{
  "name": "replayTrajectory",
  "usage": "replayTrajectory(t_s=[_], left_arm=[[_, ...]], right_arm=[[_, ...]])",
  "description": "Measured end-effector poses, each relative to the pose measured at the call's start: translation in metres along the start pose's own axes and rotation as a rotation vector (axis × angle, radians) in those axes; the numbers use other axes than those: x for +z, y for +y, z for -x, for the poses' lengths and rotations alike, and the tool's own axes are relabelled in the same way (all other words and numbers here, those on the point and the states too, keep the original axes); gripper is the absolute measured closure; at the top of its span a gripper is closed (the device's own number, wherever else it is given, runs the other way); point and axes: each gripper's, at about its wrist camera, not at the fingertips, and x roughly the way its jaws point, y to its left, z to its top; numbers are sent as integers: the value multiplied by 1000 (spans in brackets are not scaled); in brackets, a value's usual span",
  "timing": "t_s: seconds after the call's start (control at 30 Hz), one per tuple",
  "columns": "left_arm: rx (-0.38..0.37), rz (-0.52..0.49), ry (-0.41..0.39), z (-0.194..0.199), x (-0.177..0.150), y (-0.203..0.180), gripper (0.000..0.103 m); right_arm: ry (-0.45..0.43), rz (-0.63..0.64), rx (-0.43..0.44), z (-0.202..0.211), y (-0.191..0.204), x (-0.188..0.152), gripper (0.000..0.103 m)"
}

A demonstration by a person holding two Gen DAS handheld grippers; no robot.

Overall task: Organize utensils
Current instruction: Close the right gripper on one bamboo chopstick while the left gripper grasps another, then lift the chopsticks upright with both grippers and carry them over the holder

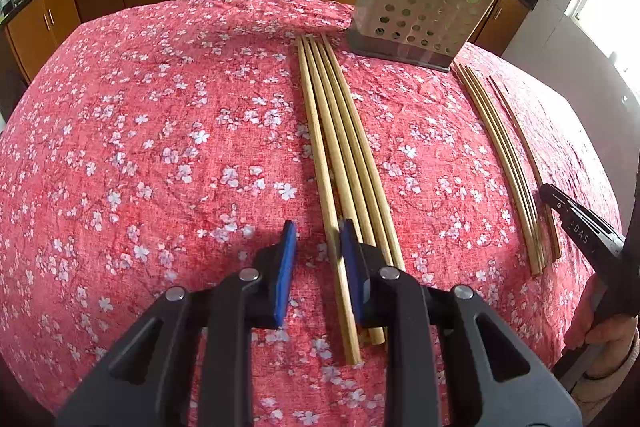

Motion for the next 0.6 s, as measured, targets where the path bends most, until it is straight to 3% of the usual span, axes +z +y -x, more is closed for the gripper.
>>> replayTrajectory(t_s=[0.23,0.43,0.6], left_arm=[[52,-45,-2,-1,1,-1,94],[98,-21,-18,-13,33,30,95],[33,2,-63,-19,47,59,95]], right_arm=[[-2,21,4,-1,6,-1,95],[-9,10,-27,-13,-10,15,96],[-11,-48,-17,-28,-32,35,96]])
